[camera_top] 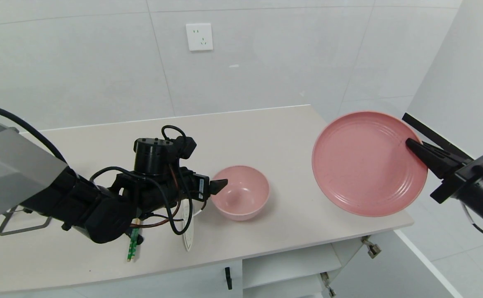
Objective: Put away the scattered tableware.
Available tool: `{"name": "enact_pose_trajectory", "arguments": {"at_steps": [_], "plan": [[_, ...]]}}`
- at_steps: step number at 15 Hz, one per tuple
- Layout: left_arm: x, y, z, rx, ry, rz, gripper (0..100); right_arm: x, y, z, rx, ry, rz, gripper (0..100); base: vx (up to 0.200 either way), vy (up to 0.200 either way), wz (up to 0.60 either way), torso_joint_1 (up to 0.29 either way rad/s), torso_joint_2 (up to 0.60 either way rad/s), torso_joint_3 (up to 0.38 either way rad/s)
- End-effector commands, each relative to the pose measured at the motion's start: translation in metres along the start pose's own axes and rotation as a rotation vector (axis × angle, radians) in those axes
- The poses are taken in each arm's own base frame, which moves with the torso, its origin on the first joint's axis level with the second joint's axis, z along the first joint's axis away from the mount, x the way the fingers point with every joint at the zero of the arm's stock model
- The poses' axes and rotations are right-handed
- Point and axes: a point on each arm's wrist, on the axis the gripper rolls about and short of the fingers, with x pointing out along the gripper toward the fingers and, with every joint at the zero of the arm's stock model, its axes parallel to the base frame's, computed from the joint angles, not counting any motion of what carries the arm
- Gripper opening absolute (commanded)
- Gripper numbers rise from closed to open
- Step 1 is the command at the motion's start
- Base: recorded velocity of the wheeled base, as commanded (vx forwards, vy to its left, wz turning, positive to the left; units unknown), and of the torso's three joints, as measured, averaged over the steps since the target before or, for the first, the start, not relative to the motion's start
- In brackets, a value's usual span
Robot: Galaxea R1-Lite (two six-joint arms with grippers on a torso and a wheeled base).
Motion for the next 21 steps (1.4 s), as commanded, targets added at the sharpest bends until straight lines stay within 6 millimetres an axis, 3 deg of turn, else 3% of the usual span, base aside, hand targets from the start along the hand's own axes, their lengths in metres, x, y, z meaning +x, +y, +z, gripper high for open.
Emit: {"name": "enact_pose_trajectory", "arguments": {"at_steps": [1, 14, 15, 21], "plan": [[0.007, 0.001, -0.007, -0.004, 0.024, 0.002, 100, 0.000, 0.000, -0.001, 0.001, 0.004, 0.000, 0, 0.000, 0.000, 0.00, 0.000, 0.00, 0.000], [0.028, -0.008, -0.028, -0.016, 0.090, -0.023, 100, 0.001, -0.001, -0.001, 0.000, 0.006, -0.001, 0, 0.000, 0.000, 0.00, 0.000, 0.00, 0.000], [0.027, -0.009, -0.027, -0.027, 0.092, -0.025, 0, 0.001, 0.000, -0.001, 0.000, 0.004, 0.000, 0, 0.000, 0.000, 0.00, 0.000, 0.00, 0.000], [0.017, -0.013, -0.014, -0.029, 0.041, -0.032, 0, 0.001, 0.000, 0.000, -0.001, 0.001, 0.000, 0, 0.000, 0.000, 0.00, 0.000, 0.00, 0.000]]}}
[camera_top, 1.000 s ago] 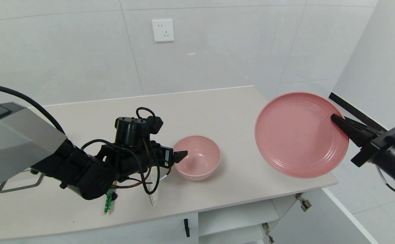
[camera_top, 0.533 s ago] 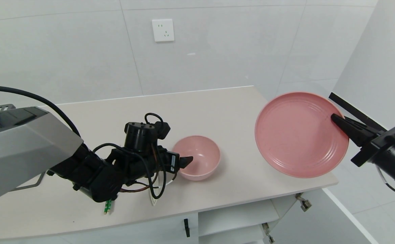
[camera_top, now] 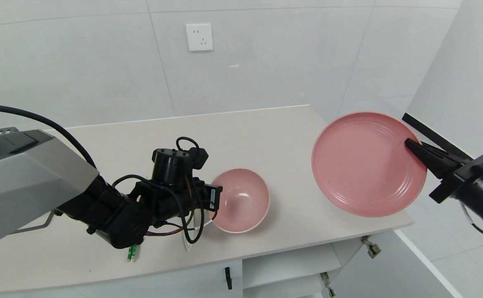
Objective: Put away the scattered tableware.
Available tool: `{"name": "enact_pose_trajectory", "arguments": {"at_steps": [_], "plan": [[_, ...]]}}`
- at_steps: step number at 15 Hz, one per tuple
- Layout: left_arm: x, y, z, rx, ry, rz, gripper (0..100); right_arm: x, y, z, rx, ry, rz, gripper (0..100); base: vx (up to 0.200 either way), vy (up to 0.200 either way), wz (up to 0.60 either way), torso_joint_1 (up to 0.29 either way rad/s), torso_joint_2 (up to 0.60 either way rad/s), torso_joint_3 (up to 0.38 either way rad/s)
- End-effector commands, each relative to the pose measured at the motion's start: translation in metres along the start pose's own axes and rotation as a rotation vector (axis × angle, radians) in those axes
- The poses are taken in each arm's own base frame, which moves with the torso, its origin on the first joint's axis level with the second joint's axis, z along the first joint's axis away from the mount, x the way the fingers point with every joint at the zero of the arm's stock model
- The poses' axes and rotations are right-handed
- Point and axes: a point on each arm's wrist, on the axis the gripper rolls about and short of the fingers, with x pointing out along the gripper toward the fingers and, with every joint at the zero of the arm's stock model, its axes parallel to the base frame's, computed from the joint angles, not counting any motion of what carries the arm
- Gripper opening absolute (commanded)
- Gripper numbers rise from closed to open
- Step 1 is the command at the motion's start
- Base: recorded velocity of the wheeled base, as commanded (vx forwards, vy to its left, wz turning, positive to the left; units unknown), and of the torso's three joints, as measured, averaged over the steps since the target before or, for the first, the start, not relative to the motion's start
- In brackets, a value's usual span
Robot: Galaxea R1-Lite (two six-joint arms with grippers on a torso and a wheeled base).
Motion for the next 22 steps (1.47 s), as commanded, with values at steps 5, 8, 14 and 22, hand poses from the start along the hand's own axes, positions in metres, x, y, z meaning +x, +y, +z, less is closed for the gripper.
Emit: {"name": "enact_pose_trajectory", "arguments": {"at_steps": [5, 8, 14, 22], "plan": [[-0.006, -0.002, 0.012, 0.010, -0.065, -0.006, 0, 0.000, 0.000, 0.001, -0.002, -0.006, -0.001, 0, 0.000, 0.000, 0.00, 0.000, 0.00, 0.000], [-0.024, -0.007, 0.031, 0.018, -0.144, -0.016, 0, 0.000, 0.000, 0.001, -0.002, -0.006, -0.002, 0, 0.000, 0.000, 0.00, 0.000, 0.00, 0.000], [-0.054, -0.008, 0.054, 0.025, -0.249, 0.017, 0, -0.001, 0.000, 0.001, -0.002, -0.004, -0.002, 0, 0.000, 0.000, 0.00, 0.000, 0.00, 0.000], [-0.093, -0.008, 0.079, 0.029, -0.471, 0.029, 0, 0.000, 0.000, 0.001, -0.002, -0.006, -0.001, 0, 0.000, 0.000, 0.00, 0.000, 0.00, 0.000]]}}
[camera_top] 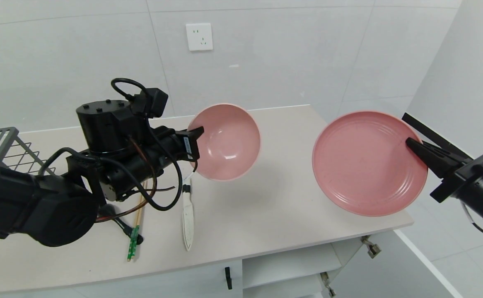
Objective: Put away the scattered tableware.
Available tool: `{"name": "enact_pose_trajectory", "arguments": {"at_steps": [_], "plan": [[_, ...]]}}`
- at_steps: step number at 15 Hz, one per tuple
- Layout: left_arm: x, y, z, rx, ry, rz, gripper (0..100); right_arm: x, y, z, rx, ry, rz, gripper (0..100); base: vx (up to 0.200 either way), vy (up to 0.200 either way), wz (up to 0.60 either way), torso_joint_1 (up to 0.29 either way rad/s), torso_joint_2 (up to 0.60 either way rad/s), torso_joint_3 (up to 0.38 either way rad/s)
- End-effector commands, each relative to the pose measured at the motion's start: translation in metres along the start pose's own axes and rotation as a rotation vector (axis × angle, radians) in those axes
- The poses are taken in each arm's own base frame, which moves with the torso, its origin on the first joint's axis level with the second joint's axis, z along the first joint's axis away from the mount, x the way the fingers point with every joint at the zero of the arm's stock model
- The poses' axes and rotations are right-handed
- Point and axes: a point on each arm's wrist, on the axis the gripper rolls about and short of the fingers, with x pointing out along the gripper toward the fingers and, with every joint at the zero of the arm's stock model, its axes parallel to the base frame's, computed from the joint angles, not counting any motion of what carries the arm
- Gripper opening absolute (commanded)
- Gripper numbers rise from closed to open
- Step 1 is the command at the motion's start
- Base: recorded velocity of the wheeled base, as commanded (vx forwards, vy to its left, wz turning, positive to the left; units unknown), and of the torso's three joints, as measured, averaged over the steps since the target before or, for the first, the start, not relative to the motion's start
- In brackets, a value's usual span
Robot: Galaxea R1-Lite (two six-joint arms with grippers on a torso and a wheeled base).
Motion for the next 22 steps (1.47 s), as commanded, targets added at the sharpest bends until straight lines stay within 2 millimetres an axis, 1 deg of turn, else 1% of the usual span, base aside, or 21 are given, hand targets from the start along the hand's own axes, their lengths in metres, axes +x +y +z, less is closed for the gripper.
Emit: {"name": "enact_pose_trajectory", "arguments": {"at_steps": [1, 2, 3, 4, 6, 8, 10, 12, 14, 16, 18, 19, 20, 21, 22], "plan": [[-0.004, 0.003, 0.003, 0.002, -0.021, 0.006, 0, 0.000, 0.000, 0.000, 0.000, -0.001, 0.001, 0, 0.000, 0.000, 0.00, 0.000, 0.00, 0.000], [-0.004, 0.003, 0.003, 0.002, -0.021, 0.006, 0, 0.000, 0.000, 0.000, 0.000, -0.001, 0.001, 0, 0.000, 0.000, 0.00, 0.000, 0.00, 0.000], [-0.008, 0.000, 0.011, 0.004, -0.050, -0.006, 0, 0.000, 0.000, 0.000, 0.000, -0.001, 0.001, 0, 0.000, 0.000, 0.00, 0.000, 0.00, 0.000], [-0.011, -0.001, 0.015, 0.003, -0.060, -0.015, 0, 0.000, 0.000, 0.000, 0.001, -0.002, 0.001, 0, 0.000, 0.000, 0.00, 0.000, 0.00, 0.000], [-0.022, -0.002, 0.024, 0.003, -0.080, -0.024, 0, 0.000, 0.000, -0.001, 0.004, 0.004, 0.004, 0, 0.000, 0.000, 0.00, 0.000, 0.00, 0.000], [-0.038, -0.001, 0.029, -0.001, -0.096, -0.018, 0, 0.000, 0.002, -0.002, 0.007, 0.007, 0.013, 0, 0.000, 0.000, 0.00, 0.000, 0.00, 0.000], [-0.054, 0.004, 0.022, 0.000, -0.081, -0.004, 0, 0.000, 0.002, -0.001, 0.007, 0.005, 0.014, 0, 0.000, 0.000, 0.00, 0.000, 0.00, 0.000], [-0.069, 0.008, 0.023, 0.002, -0.071, 0.019, 0, 0.001, 0.002, -0.001, 0.008, 0.001, 0.015, 0, 0.000, 0.000, 0.00, 0.000, 0.00, 0.000], [-0.087, 0.007, 0.023, 0.001, -0.085, 0.021, 0, 0.002, 0.005, 0.001, 0.010, -0.006, 0.027, 0, 0.000, 0.000, 0.00, 0.000, 0.00, 0.000], [-0.110, 0.007, 0.021, 0.004, -0.105, 0.048, 0, 0.002, 0.014, -0.001, 0.019, -0.001, 0.071, 0, 0.000, 0.000, 0.00, 0.000, 0.00, 0.000], [-0.129, 0.008, 0.015, 0.000, -0.112, 0.098, 0, 0.004, 0.021, 0.000, 0.027, -0.007, 0.110, 0, 0.000, 0.000, 0.00, 0.000, 0.00, 0.000], [-0.144, 0.008, 0.011, -0.003, -0.129, 0.106, 0, 0.006, 0.022, 0.001, 0.027, -0.015, 0.117, 0, 0.000, 0.000, 0.00, 0.000, 0.00, 0.000], [-0.154, 0.010, 0.011, -0.007, -0.150, 0.118, 0, 0.006, 0.022, 0.001, 0.023, -0.023, 0.116, 0, 0.000, 0.000, 0.00, 0.000, 0.00, 0.000], [-0.157, 0.011, 0.016, -0.013, -0.175, 0.125, 0, 0.007, 0.021, 0.004, 0.017, -0.047, 0.115, 0, 0.000, 0.000, 0.00, 0.000, 0.00, 0.000], [-0.157, 0.011, 0.016, -0.014, -0.178, 0.126, 0, 0.007, 0.021, 0.004, 0.017, -0.048, 0.116, 0, 0.000, 0.000, 0.00, 0.000, 0.00, 0.000]]}}
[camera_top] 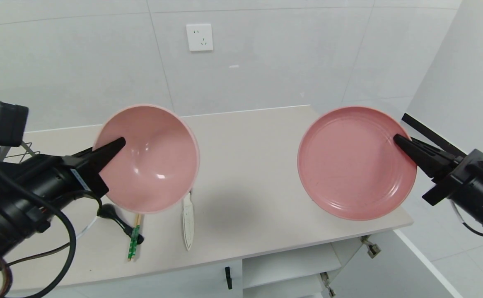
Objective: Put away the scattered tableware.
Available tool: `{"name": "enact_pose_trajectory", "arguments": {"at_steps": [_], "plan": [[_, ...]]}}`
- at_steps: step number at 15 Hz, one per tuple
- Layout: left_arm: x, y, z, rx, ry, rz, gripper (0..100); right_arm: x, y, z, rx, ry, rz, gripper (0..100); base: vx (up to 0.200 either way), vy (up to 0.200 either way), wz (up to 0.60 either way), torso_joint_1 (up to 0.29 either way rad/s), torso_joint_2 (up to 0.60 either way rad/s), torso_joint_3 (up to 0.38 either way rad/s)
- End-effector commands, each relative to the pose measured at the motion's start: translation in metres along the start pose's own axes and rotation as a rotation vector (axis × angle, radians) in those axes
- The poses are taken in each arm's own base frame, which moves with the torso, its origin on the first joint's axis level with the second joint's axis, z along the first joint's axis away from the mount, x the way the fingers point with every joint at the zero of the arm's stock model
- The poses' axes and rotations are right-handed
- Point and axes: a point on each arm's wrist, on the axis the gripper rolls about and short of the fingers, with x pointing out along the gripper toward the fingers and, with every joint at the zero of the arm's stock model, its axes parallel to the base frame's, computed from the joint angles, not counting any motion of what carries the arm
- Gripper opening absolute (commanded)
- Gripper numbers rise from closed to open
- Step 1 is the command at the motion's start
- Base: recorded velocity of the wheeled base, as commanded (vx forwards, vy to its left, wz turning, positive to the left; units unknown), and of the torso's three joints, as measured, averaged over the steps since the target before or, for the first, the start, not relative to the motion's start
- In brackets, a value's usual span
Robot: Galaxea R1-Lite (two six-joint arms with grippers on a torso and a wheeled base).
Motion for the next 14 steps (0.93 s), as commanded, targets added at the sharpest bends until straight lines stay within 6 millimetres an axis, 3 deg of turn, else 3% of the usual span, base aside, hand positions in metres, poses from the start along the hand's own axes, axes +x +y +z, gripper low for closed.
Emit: {"name": "enact_pose_trajectory", "arguments": {"at_steps": [1, 4, 7, 14], "plan": [[-0.010, 0.005, 0.010, -0.002, -0.055, 0.029, 0, 0.001, -0.001, -0.003, -0.013, 0.010, -0.010, 0, 0.000, 0.000, 0.00, 0.000, 0.00, 0.000], [-0.009, 0.005, 0.007, 0.002, -0.040, 0.038, 0, -0.002, -0.002, -0.009, -0.005, 0.042, -0.018, 0, 0.000, 0.000, 0.00, 0.000, 0.00, 0.000], [-0.013, 0.006, -0.010, 0.008, -0.006, 0.025, 0, 0.000, -0.005, -0.013, -0.003, 0.058, -0.029, 0, 0.000, 0.000, 0.00, 0.000, 0.00, 0.000], [-0.009, 0.000, -0.018, 0.039, -0.001, -0.022, 0, -0.005, -0.003, -0.006, -0.019, 0.029, -0.031, 0, 0.000, 0.000, 0.00, 0.000, 0.00, 0.000]]}}
